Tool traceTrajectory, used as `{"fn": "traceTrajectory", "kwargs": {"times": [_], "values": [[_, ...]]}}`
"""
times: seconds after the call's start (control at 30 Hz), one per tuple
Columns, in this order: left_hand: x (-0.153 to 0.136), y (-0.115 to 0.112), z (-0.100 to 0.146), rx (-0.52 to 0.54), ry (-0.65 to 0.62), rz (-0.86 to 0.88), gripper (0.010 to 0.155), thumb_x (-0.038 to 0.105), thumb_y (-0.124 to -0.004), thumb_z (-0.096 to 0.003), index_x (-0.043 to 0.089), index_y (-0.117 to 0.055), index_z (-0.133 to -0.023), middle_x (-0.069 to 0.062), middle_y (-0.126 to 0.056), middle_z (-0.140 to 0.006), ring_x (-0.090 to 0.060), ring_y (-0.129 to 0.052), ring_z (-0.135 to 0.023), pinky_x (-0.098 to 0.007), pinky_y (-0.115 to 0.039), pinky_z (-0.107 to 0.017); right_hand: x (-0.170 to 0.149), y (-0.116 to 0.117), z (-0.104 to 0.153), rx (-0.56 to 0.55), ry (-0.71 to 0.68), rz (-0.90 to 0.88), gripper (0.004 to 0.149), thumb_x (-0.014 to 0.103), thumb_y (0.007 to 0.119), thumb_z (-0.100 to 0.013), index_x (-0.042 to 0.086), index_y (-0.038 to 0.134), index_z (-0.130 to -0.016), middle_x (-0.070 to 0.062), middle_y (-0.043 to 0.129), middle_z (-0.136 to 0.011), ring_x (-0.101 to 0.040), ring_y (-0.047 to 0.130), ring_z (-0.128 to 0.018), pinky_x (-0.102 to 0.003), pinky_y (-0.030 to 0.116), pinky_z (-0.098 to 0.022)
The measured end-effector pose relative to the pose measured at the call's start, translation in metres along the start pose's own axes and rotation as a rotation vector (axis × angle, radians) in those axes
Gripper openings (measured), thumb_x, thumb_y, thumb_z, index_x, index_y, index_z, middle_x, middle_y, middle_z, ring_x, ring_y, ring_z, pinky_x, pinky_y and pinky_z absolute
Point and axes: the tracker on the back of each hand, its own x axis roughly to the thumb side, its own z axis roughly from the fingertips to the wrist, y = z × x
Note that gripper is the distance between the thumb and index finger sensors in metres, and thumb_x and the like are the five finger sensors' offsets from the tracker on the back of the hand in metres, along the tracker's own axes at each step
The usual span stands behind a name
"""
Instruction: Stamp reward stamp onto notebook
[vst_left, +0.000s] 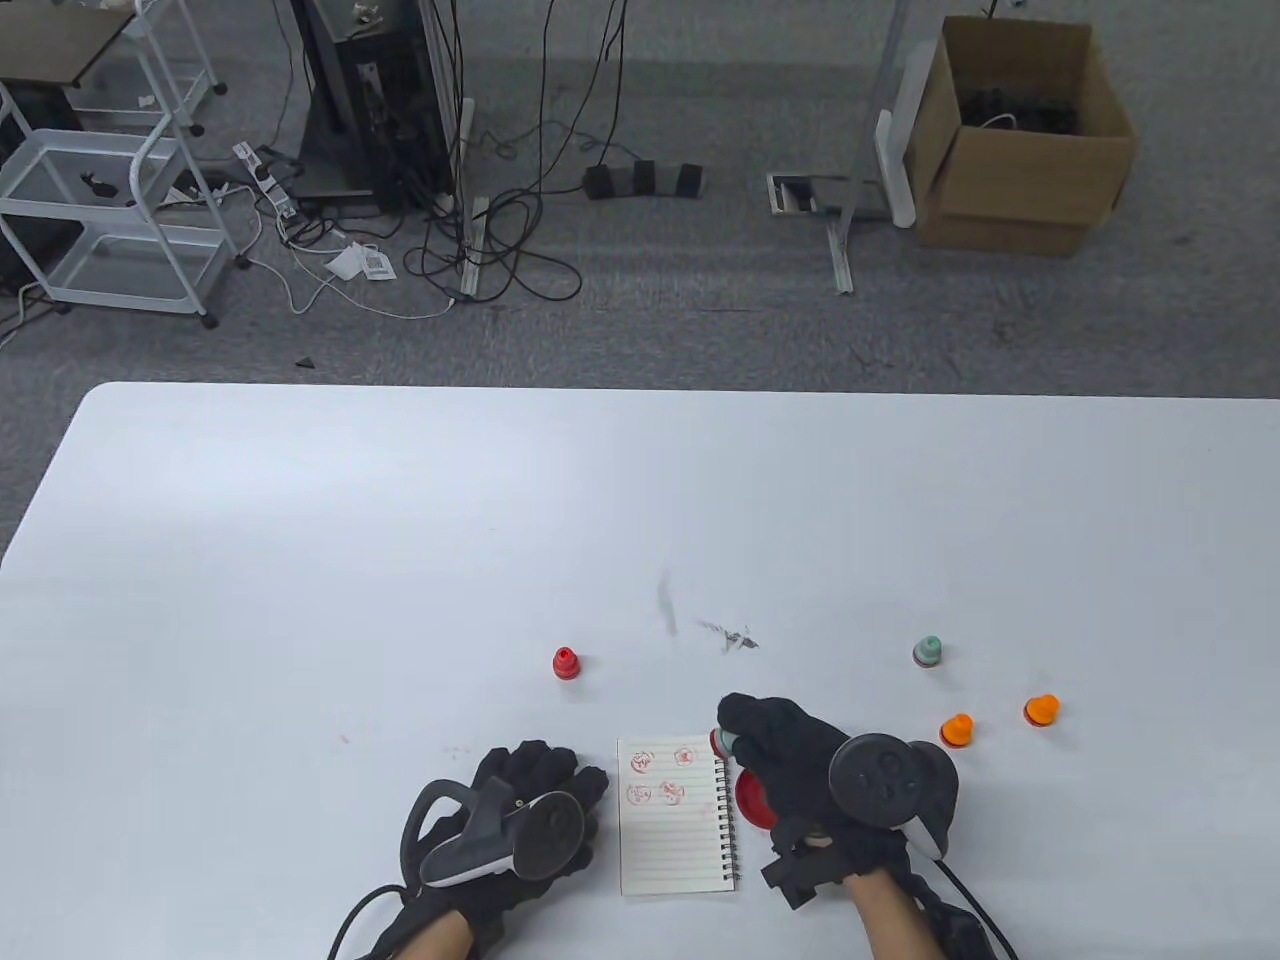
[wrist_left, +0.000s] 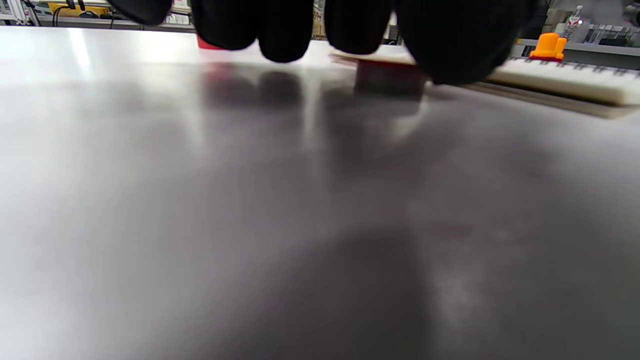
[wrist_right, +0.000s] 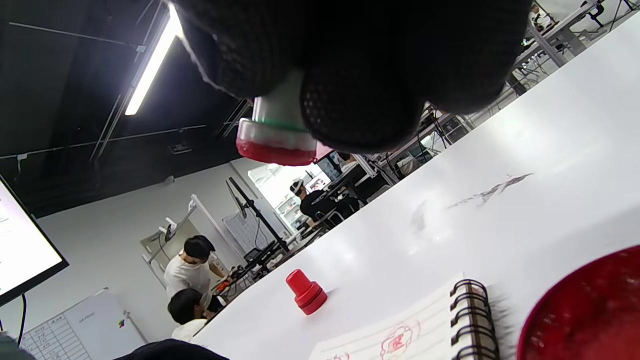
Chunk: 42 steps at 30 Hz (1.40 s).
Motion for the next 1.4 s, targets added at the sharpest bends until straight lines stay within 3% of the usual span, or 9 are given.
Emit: {"fn": "traceTrajectory", "kwargs": {"times": [0.6, 0.73, 0.9, 1.1, 1.4], "values": [[0.002, 0.0, -0.005, -0.021, 0.02, 0.027, 0.063, 0.048, -0.081, -0.0461, 0.036, -0.064, -0.106, -0.006, -0.056, -0.114, -0.036, -0.058, -0.107, -0.061, -0.055, -0.083, 0.004, 0.012, 0.002, 0.063, -0.025, 0.041, 0.047, 0.025, 0.083, -0.04, 0.015, 0.085, -0.085, -0.016, 0.093, -0.078, -0.025, 0.101, -0.045, -0.037, 0.086, -0.037], [0.0, 0.003, -0.005, -0.003, 0.031, 0.045, 0.063, 0.044, -0.079, -0.0479, 0.03, -0.06, -0.107, -0.006, -0.06, -0.112, -0.035, -0.061, -0.106, -0.06, -0.057, -0.082, 0.005, 0.018, 0.003, 0.083, -0.029, 0.036, 0.047, 0.025, 0.083, -0.04, 0.015, 0.085, -0.085, -0.016, 0.093, -0.078, -0.025, 0.101, -0.045, -0.037, 0.086, -0.037], [-0.003, 0.012, 0.0, 0.118, 0.042, 0.129, 0.064, 0.036, -0.079, -0.0493, 0.027, -0.054, -0.107, -0.006, -0.076, -0.106, -0.034, -0.08, -0.099, -0.058, -0.069, -0.077, 0.012, 0.026, 0.003, 0.098, -0.046, 0.036, 0.047, 0.024, 0.083, -0.04, 0.015, 0.085, -0.086, -0.016, 0.092, -0.079, -0.025, 0.1, -0.046, -0.037, 0.086, -0.038], [-0.006, 0.024, 0.008, 0.267, -0.022, 0.448, 0.063, 0.032, -0.082, -0.0487, 0.023, -0.057, -0.106, -0.001, -0.084, -0.093, -0.028, -0.091, -0.085, -0.055, -0.076, -0.072, 0.022, 0.032, 0.005, 0.115, -0.091, -0.038, 0.047, 0.025, 0.084, -0.039, 0.015, 0.085, -0.085, -0.016, 0.093, -0.078, -0.025, 0.1, -0.047, -0.038, 0.086, -0.039], [0.001, 0.027, 0.012, 0.327, -0.118, 0.66, 0.065, 0.037, -0.085, -0.0451, 0.019, -0.063, -0.103, 0.002, -0.09, -0.085, -0.025, -0.096, -0.078, -0.053, -0.079, -0.07, 0.041, 0.045, 0.01, 0.091, -0.15, -0.18, 0.051, 0.026, 0.085, -0.039, 0.012, 0.081, -0.087, -0.016, 0.092, -0.077, -0.024, 0.1, -0.046, -0.037, 0.086, -0.038]]}}
